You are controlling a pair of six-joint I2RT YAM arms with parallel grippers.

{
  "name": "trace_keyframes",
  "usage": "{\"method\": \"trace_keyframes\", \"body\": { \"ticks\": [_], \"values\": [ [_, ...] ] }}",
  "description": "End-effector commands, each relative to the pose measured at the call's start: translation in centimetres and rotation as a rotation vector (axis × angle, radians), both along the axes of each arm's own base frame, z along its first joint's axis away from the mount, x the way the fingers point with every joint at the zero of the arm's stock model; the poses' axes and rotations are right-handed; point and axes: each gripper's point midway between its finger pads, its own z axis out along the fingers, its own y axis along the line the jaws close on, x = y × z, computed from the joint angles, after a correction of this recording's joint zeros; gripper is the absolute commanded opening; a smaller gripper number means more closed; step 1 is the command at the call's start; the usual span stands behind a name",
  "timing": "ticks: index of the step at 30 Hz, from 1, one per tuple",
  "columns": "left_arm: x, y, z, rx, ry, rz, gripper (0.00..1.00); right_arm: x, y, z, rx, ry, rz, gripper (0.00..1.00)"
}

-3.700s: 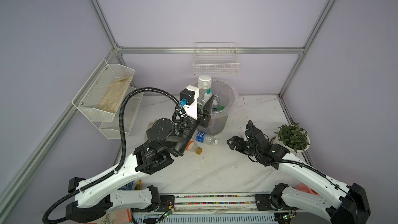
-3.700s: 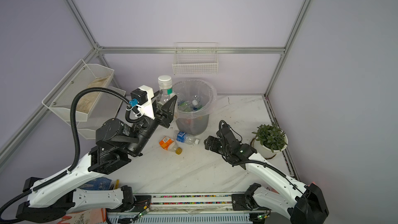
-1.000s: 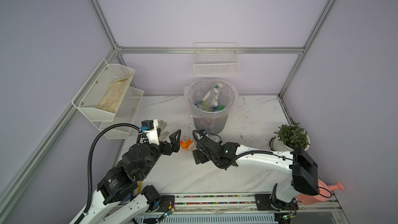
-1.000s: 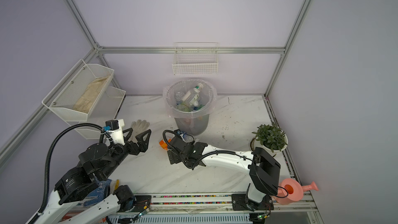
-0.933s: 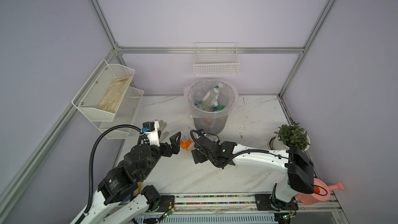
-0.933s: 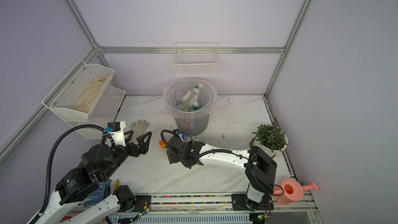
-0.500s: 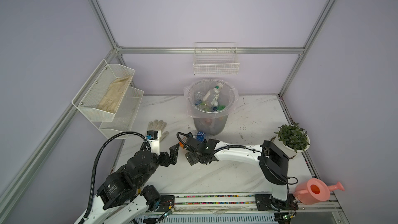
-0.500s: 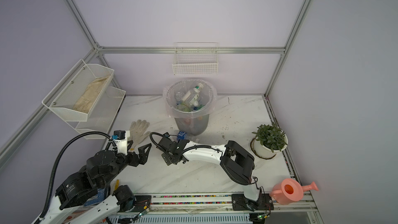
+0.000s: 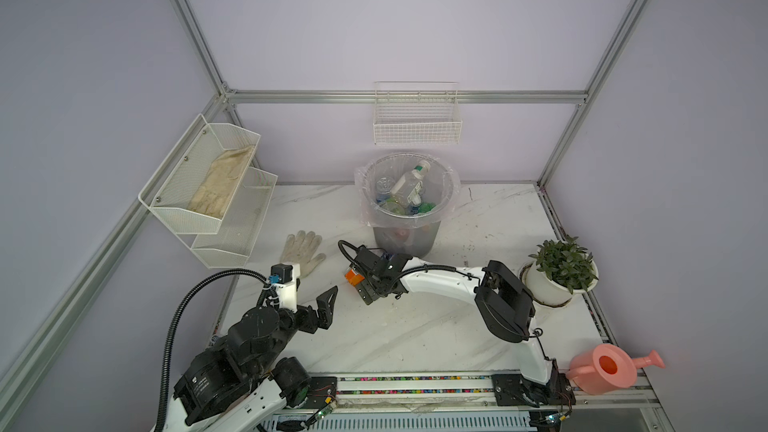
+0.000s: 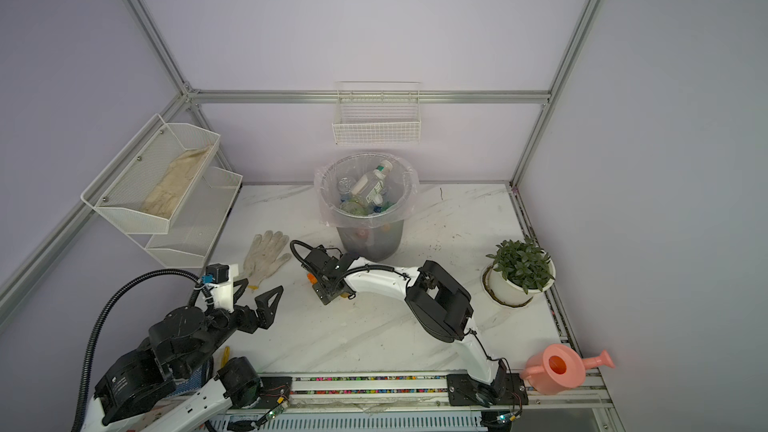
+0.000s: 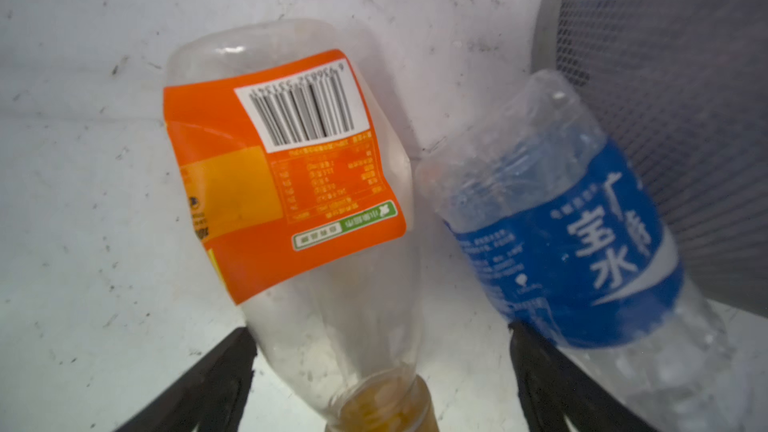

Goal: Throw the plastic bottles in the bin
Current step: 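Withdraw the left gripper toward the robot while the right gripper lowers to the orange-labelled bottle, then close the right gripper around the orange-labelled yellow-capped bottle, then lift the orange-labelled bottle with the right gripper and carry it over the bin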

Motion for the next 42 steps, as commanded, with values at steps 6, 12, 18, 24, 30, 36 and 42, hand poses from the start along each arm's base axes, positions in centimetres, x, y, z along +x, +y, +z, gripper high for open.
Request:
{"method": "trace_keyframes", "body": {
  "ticks": [6,12,18,24,30,36,42],
  "values": [
    [0.4,0.2,-1.0,0.035,0.000,0.019,1.00,-0.1,0.9,-1.4,-0.023,0.047,0.055,0.93],
    [0.5,0.0,-1.2,0.043,0.010,0.014,1.00,-0.6,1.4,-2.3,-0.011,0.079,0.074,0.80],
    [0.6,0.0,-1.2,0.046,0.012,0.020,1.00,-1.0,1.7,-2.2,0.016,0.101,0.070,0.57],
    [0.6,0.1,-1.3,0.047,0.012,0.022,1.00,-1.5,1.8,-1.3,0.051,0.101,0.055,0.41],
    [0.6,0.1,-1.3,0.046,0.013,0.024,1.00,-2.5,2.9,1.4,0.091,0.071,0.073,0.32],
    [0.6,0.1,-1.2,0.046,0.012,0.024,1.00,-3.1,4.1,6.5,0.157,0.003,0.091,0.30],
    [0.6,0.1,-1.3,0.046,0.012,0.024,1.00,-2.8,4.2,12.1,0.217,-0.081,0.072,0.30]
  ]
}}
